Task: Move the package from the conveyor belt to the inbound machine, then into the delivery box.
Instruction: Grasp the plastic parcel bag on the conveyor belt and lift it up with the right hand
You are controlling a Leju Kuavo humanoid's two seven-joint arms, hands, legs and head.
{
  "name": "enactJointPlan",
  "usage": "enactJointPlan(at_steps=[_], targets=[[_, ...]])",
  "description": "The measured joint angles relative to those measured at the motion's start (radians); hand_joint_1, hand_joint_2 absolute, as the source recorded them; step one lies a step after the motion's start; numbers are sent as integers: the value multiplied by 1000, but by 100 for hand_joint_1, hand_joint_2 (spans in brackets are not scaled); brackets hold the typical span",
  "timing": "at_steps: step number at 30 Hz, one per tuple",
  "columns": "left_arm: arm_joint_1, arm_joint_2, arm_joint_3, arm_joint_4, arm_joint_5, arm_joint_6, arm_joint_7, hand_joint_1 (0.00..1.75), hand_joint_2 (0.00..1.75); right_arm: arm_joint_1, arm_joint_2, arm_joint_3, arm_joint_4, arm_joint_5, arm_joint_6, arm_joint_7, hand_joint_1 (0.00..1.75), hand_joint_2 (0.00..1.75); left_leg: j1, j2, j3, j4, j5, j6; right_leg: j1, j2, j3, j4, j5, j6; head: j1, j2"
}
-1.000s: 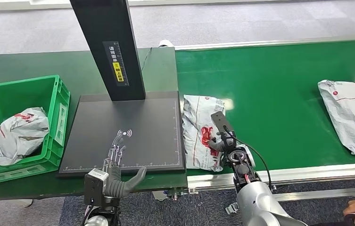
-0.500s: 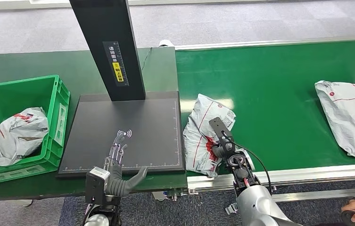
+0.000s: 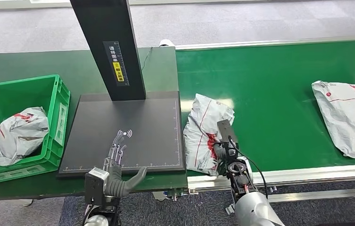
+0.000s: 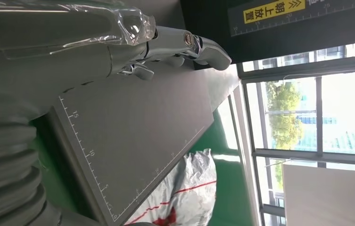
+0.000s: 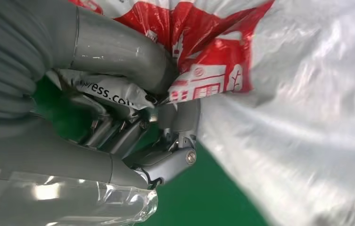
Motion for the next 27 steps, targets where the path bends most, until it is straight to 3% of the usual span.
enactJointPlan(at_steps=[6,9,13,17,21,27], targets=[[23,0,15,-13,1,13,-17,0,175,-23,22,-183,-29,-318,-25,-447,175,175,0,0,-2,0,0,0,0,0,-2,0,0,0,0,0],[28,0,22,-13,2,22,-32,0,175,-35,35,-252,-82,-461,2,-578,175,175,0,0,-2,0,0,0,0,0,-2,0,0,0,0,0],[35,0,27,-11,5,35,-50,0,175,-26,77,-254,-256,-639,11,-616,175,175,0,0,-2,0,0,0,0,0,-3,0,0,0,0,0],[38,0,28,-10,7,42,-56,0,175,-4,108,-208,-417,-717,-14,-618,175,175,0,0,-2,0,0,0,0,0,-3,0,0,0,0,0],[43,0,32,-10,10,45,-60,0,175,40,127,-95,-585,-804,-44,-618,175,175,0,1,-3,0,0,0,0,1,-4,0,0,0,0,0],[42,-3,36,-10,11,44,-61,0,175,24,137,150,-569,-797,107,-581,175,175,0,2,-3,0,0,0,0,1,-5,0,0,-1,0,0]])
